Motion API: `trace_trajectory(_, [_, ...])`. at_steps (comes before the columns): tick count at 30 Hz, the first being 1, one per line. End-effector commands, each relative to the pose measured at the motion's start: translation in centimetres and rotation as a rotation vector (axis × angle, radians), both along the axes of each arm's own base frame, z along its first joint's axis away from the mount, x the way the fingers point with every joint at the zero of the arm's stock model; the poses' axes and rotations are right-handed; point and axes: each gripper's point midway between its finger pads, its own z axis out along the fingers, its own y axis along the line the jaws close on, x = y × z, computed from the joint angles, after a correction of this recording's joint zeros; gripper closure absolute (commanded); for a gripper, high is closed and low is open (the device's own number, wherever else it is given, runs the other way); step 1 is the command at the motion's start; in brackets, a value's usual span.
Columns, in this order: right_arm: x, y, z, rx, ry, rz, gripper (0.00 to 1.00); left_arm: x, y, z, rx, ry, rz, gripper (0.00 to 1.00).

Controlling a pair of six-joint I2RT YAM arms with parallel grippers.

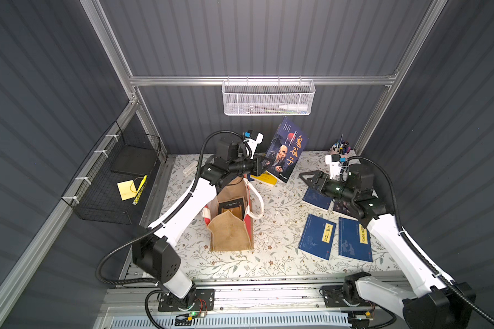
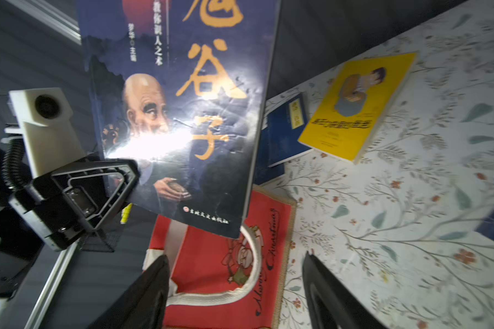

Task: Put the books into the canvas bag
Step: Pick up the book from the center of the board.

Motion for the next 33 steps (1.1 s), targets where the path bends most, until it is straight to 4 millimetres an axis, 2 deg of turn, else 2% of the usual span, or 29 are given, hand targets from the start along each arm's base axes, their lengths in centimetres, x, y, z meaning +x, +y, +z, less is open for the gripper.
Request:
trace_trajectory(1, [-0.9,3.0,4.5,0.071,-0.152,0.13,0.21,-1.7,1.4,3.9,-0.052,-0.111,-0.016,1.0])
trace_trajectory(6, [-0.1,4.0,4.9,0.139,-0.134,0.157,0.19,-3.3,2.2,6.4,-0.168,-0.089,-0.073,1.0])
trace_trajectory(9, [-0.1,4.2,5.6,0.158,-0.154,0.173,0.18,-4.0,2.5,6.9,-0.179,-0.1,-0.08,1.0])
trace_trajectory(10, [0.6,4.4,4.6,0.153,-0.128,0.174,0.18,-4.2,2.5,7.0,-0.186,-0.1,-0.083,1.0])
trace_trajectory(17, [1.2,4.8,4.9,0.187,-0.126,0.196,0.13,-5.5,2.2,8.2,-0.262,-0.079,-0.15,1.0])
trace_trajectory(21, [2.0,4.6,4.3,0.214,-0.082,0.206,0.12,-5.8,2.1,8.8,-0.318,-0.066,-0.17,1.0])
trace_trajectory(25, [2.2,4.5,4.8,0.269,-0.081,0.233,0.12,-6.3,2.2,9.7,-0.353,-0.064,-0.19,1.0])
trace_trajectory(26, [2.2,4.6,5.0,0.28,-0.081,0.239,0.12,-6.2,2.0,8.7,-0.349,-0.037,-0.188,1.0])
trace_trajectory(27, [2.3,4.6,5.2,0.292,-0.076,0.242,0.12,-6.1,2.1,8.5,-0.355,-0.023,-0.186,1.0])
trace_trajectory(33, [1.9,5.0,7.2,0.335,-0.088,0.3,0.12,-6.2,1.9,8.9,-0.4,0.006,-0.201,1.0])
